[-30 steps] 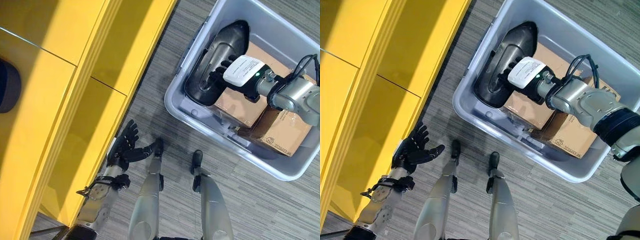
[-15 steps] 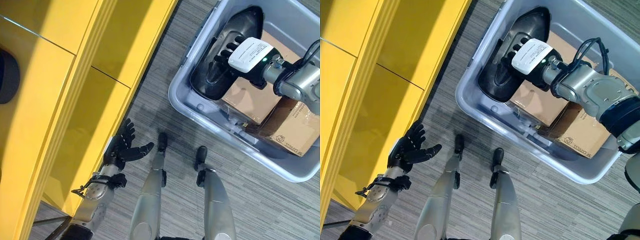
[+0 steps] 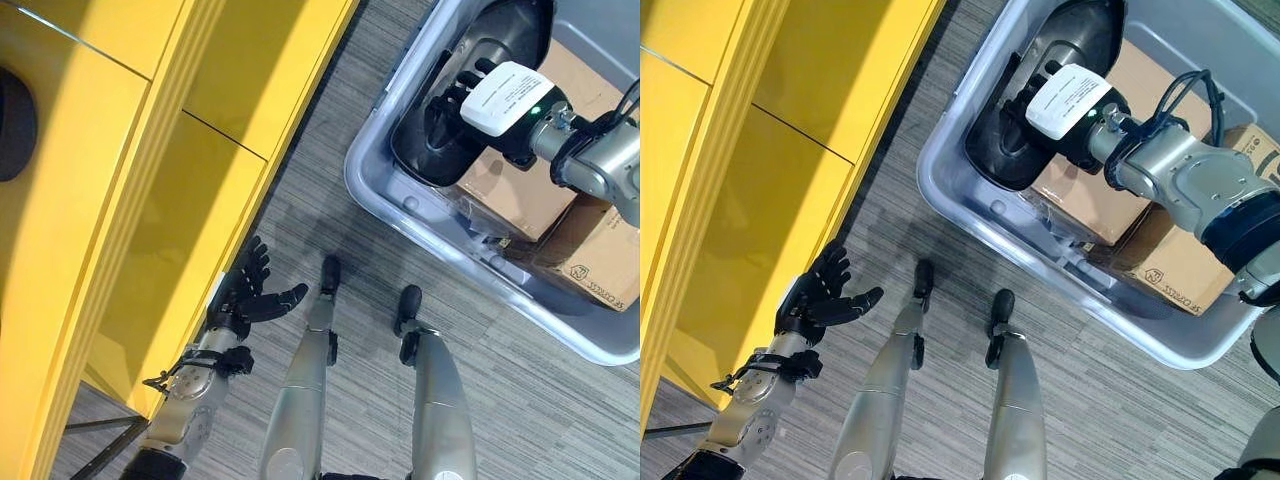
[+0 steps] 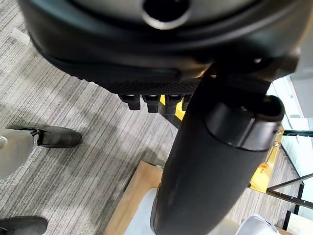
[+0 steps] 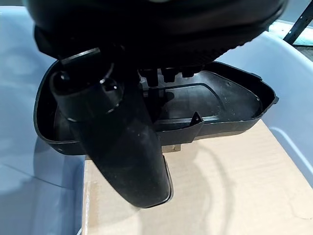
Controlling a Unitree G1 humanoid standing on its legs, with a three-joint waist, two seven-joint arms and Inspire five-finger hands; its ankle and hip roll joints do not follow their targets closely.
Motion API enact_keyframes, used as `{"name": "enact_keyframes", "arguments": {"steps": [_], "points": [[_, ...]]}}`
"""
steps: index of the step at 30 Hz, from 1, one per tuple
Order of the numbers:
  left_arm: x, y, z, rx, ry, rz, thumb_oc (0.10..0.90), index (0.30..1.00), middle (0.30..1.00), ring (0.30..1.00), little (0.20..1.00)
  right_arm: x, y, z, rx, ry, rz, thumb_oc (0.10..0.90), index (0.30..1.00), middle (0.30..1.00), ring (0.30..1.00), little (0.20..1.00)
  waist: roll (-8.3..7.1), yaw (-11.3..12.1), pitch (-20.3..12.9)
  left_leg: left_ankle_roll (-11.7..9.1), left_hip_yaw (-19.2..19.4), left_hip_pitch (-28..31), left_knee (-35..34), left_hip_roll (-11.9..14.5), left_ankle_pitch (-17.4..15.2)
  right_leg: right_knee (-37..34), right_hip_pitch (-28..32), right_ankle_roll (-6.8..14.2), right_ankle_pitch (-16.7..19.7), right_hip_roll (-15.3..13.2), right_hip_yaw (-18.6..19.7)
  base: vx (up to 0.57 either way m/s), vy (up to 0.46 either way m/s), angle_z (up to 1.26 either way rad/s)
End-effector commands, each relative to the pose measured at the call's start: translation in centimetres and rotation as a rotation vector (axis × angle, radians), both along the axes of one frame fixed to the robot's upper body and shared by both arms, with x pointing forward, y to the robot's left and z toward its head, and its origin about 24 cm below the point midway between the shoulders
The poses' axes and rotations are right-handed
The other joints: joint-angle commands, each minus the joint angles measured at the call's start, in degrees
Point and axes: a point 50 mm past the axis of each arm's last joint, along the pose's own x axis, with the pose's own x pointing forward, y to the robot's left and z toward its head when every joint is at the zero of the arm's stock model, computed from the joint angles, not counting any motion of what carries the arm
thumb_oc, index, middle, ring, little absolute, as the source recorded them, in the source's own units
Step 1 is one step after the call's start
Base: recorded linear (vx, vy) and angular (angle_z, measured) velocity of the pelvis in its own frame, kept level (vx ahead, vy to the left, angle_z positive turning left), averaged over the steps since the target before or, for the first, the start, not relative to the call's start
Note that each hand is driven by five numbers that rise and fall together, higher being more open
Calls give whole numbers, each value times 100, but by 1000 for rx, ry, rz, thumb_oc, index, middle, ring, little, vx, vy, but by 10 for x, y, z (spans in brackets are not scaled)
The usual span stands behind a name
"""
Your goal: Move parts from the plastic box to the shelf.
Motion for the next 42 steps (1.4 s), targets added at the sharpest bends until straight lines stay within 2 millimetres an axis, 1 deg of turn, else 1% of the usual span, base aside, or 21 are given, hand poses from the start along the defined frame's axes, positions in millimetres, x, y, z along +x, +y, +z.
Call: {"name": "enact_keyframes", "arguments": {"steps": [1, 4, 10, 11, 12, 23, 37, 42], "points": [[-8, 7, 30, 0, -166, 16, 900, 1000, 1000, 1000, 1000, -17, -12, 60, 75, -217, 6, 900, 1000, 1000, 1000, 1000, 165, 16, -37, -110, 40, -35, 833, 348, -854, -283, 808, 421, -70, -161, 328, 0, 0, 0], [-8, 6, 30, -6, -168, 18, 900, 1000, 1000, 1000, 1000, -17, -11, 59, 112, -228, 20, 900, 1000, 1000, 1000, 1000, 167, 23, -37, -104, 33, -50, 847, 338, -858, -263, 796, 411, -83, -157, 328, 0, 0, 0], [-8, 7, 30, -2, -165, 17, 900, 1000, 1000, 1000, 1000, -16, -9, 59, 116, -226, 28, 900, 1000, 1000, 1000, 1000, 177, 20, -37, -107, 20, -45, 839, 336, -852, -220, 768, 400, -108, -154, 323, 0, 0, 0], [-8, 7, 30, -2, -165, 16, 900, 1000, 1000, 1000, 1000, -15, -8, 59, 123, -225, 28, 461, 385, 385, 385, 385, 179, 20, -37, -109, 13, -52, 843, 340, -850, -204, 758, 396, -114, -154, 327, 0, 0, 0], [-8, 7, 30, -5, -167, 17, 900, 1000, 1000, 1000, 1000, -15, -8, 59, 130, -226, 29, 400, 300, 300, 300, 300, 181, 20, -37, -111, 18, -48, 836, 339, -846, -203, 759, 394, -114, -152, 333, 0, 0, 0], [-6, 6, 32, -4, -175, 14, 900, 1000, 1000, 1000, 1000, -12, -14, 60, 236, -256, 29, 400, 300, 300, 300, 300, 216, 22, -37, -111, -9, -59, 864, 344, -833, -157, 749, 382, -131, -149, 336, 0, 0, 0], [-7, 6, 31, -9, -174, 28, 900, 1000, 1000, 1000, 1000, -14, -18, 56, 369, -293, 64, 400, 300, 300, 300, 300, 251, 22, -37, -102, -32, -48, 816, 338, -801, -119, 747, 366, -159, -134, 329, 0, 0, 0], [-6, 5, 30, -7, -173, 30, 900, 1000, 1000, 1000, 1000, -17, -12, 56, 385, -301, 103, 400, 300, 300, 300, 300, 246, 8, -37, -94, -25, -22, 813, 339, -804, -125, 770, 364, -154, -129, 329, 0, 0, 0]]}}
